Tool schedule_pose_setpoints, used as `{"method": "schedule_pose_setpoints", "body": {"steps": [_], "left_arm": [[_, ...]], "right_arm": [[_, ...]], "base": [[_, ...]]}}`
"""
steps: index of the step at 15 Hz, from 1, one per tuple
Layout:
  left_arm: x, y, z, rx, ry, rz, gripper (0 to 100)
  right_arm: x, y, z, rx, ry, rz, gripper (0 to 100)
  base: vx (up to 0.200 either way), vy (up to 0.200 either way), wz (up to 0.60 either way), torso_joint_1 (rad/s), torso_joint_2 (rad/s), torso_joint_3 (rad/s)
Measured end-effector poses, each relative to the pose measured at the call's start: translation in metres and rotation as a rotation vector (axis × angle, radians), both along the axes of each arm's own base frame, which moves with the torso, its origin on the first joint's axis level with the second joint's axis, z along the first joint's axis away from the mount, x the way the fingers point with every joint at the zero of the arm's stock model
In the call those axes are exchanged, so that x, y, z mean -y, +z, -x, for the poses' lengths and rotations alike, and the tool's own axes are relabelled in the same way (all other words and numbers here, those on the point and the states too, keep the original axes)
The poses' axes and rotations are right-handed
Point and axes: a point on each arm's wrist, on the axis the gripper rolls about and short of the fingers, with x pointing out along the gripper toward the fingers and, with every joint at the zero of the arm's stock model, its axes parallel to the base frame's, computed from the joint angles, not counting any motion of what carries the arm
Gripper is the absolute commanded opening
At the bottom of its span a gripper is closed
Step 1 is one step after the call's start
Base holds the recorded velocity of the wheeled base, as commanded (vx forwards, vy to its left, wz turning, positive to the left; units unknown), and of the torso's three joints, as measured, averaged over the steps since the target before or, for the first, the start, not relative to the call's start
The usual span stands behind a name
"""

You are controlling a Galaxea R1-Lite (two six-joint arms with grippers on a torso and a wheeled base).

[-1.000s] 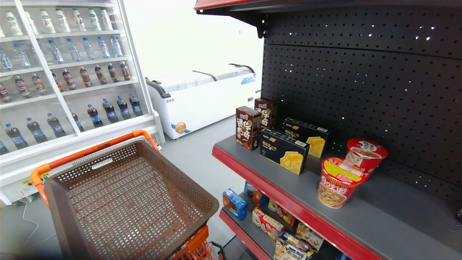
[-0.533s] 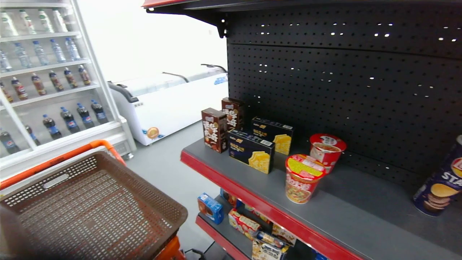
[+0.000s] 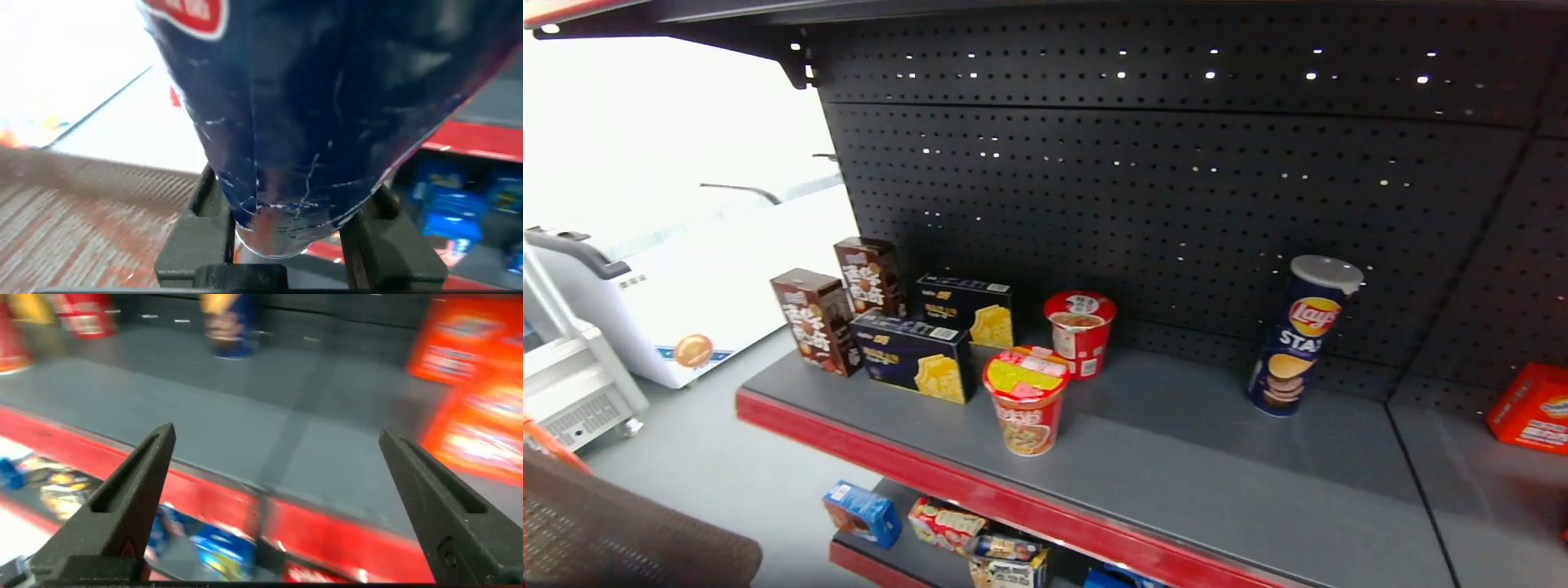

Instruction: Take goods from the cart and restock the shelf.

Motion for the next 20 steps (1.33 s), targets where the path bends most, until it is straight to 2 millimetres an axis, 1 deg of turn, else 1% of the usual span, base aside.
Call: {"method": "schedule_pose_setpoints", "body": {"steps": [7,9,13,15,16,17,20], "left_arm": [[-0.001,0.001,0.001,0.009,0.034,-0.001,0],[-0.001,0.002,0.002,0.016,0.033,-0.001,0],[-0.001,-0.002,0.003,0.009,0.072,0.001,0],[-0.002,-0.011,0.007,-0.049,0.094,0.000,0],[-0.002,-0.012,0.010,-0.064,0.100,-0.001,0],[-0.002,-0.013,0.014,-0.080,0.107,-0.002,0],[-0.002,-0.008,0.019,-0.036,0.104,-0.003,0]], "right_arm": [[0.000,0.000,0.000,0.000,0.001,0.000,100],[0.000,0.000,0.000,0.000,0.000,0.000,100],[0.000,0.000,0.000,0.000,0.000,0.004,100],[0.000,0.000,0.000,0.001,0.004,0.011,100],[0.000,0.000,0.000,0.002,0.022,0.035,100],[-0.001,0.000,0.000,0.001,0.029,0.039,100],[-0.001,0.001,-0.001,-0.003,0.065,0.067,100]], "base": [[0.000,0.000,0.00,0.000,0.00,0.000],[0.000,0.000,-0.60,0.002,0.00,0.005],[0.000,0.000,0.00,0.000,0.00,0.000],[0.000,0.000,0.00,0.000,0.00,0.000],[0.000,0.000,0.00,0.000,0.00,0.000],[0.000,0.000,0.00,0.000,0.00,0.000],[0.000,0.000,0.00,0.000,0.00,0.000]]}}
